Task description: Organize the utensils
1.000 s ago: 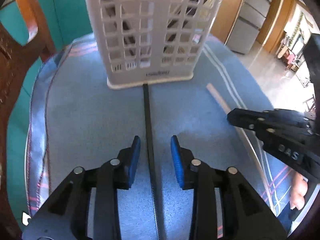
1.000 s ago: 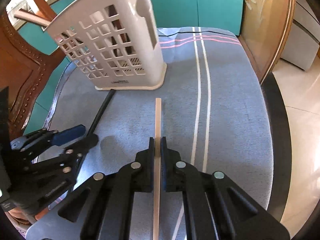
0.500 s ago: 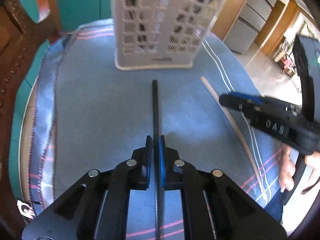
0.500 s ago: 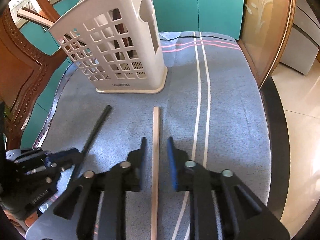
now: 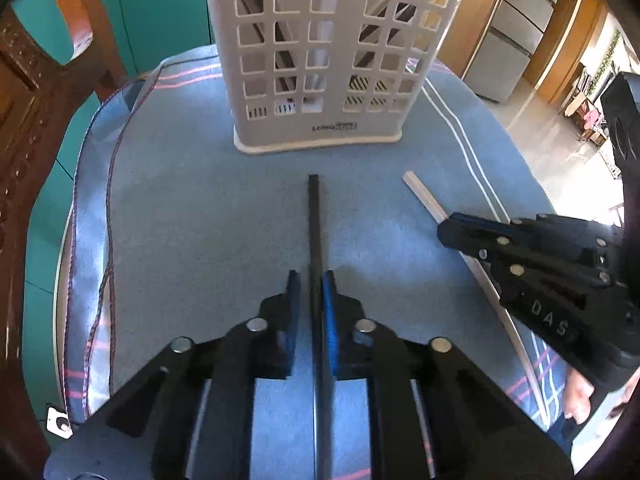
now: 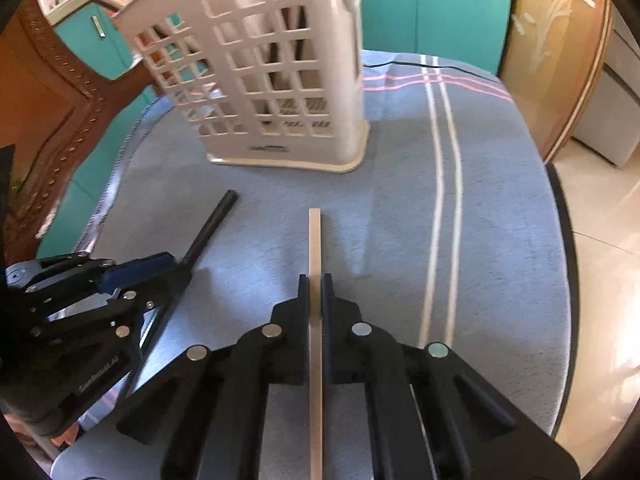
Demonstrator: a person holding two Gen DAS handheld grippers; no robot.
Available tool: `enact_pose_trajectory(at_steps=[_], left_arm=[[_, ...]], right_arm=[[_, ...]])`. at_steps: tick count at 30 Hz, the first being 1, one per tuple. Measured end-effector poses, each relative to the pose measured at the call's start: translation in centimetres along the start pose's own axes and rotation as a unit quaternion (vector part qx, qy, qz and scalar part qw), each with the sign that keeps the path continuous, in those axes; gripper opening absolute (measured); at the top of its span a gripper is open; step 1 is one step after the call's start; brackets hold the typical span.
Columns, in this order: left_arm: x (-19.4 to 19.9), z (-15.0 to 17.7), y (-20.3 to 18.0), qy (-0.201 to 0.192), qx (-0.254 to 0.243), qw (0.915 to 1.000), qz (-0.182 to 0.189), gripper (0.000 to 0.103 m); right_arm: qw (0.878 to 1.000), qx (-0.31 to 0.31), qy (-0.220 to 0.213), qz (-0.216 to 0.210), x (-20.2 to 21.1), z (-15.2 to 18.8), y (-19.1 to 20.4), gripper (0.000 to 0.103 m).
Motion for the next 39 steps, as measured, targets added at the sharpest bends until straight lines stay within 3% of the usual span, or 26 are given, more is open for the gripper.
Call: enact_pose_trajectory(at_steps=[6, 8, 10, 13, 18, 22, 27, 31, 34, 39], left_arm=[[0.2, 0.1, 0.8, 0.001, 0.0, 0.9999, 0.012, 0.01], [0.0, -0.3, 1.4, -0.001, 0.012, 0.9999, 0.006, 0.028], [-0.2, -0.7, 1.5, -0.002, 0.021, 0.9998, 0.004, 0.034], [-0.8, -1.5, 1.3, -0.002, 0.024, 0.9997, -0.004, 0.034], [-2.1, -3.2, 0.8, -0.015, 0.005, 0.9987, -0.048, 0.034], [-2.3, -3.9, 0.6, -0.019, 0.01, 0.9983, -0.054, 0.034], [-2.1, -3.9, 0.2, -0.023, 0.004, 0.9981, -0.058, 0.03], [-1.8, -3.5, -0.2, -0.023, -0.001, 0.9984, -0.052, 0.015], [-1.6, -3.3, -0.3, -0.024, -0.005, 0.9985, -0.049, 0.008], [-1.3, -2.4, -0.9, -0.024, -0.002, 0.9987, -0.046, 0.007]], right_arm=[[1.0, -0.013, -0.003, 0.001, 0.1, -0.2, -0.3, 0.007], [1.0, -0.018, -0.005, 0.003, 0.1, -0.3, -0.6, 0.015], [1.0, -0.017, -0.008, 0.006, 0.1, -0.5, -0.6, 0.022], [1.0, -0.009, -0.014, 0.019, -0.1, -0.9, -0.6, 0.024], [0.998, 0.012, -0.017, 0.055, -1.0, -1.3, -0.7, 0.024], [0.996, 0.032, -0.02, 0.076, -1.3, -1.3, -0.5, 0.024], [0.996, 0.034, -0.023, 0.079, -1.5, -1.4, -0.5, 0.024], [0.996, 0.037, -0.022, 0.08, -1.2, -1.2, -0.6, 0.024], [0.996, 0.04, -0.02, 0.074, -1.4, -1.1, -0.2, 0.015], [0.996, 0.05, -0.017, 0.073, -1.7, -1.1, 0.6, 0.007]])
Point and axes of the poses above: each gripper's, at about its wrist camera, not at the fingertips, and x roughly against the way its jaws point, y to its left, z to its underside, the point moved 10 cm from there along -x, roughly the way its jaws point, and after that the axes turned 11 degrees about -z, right-handed, at the moved point
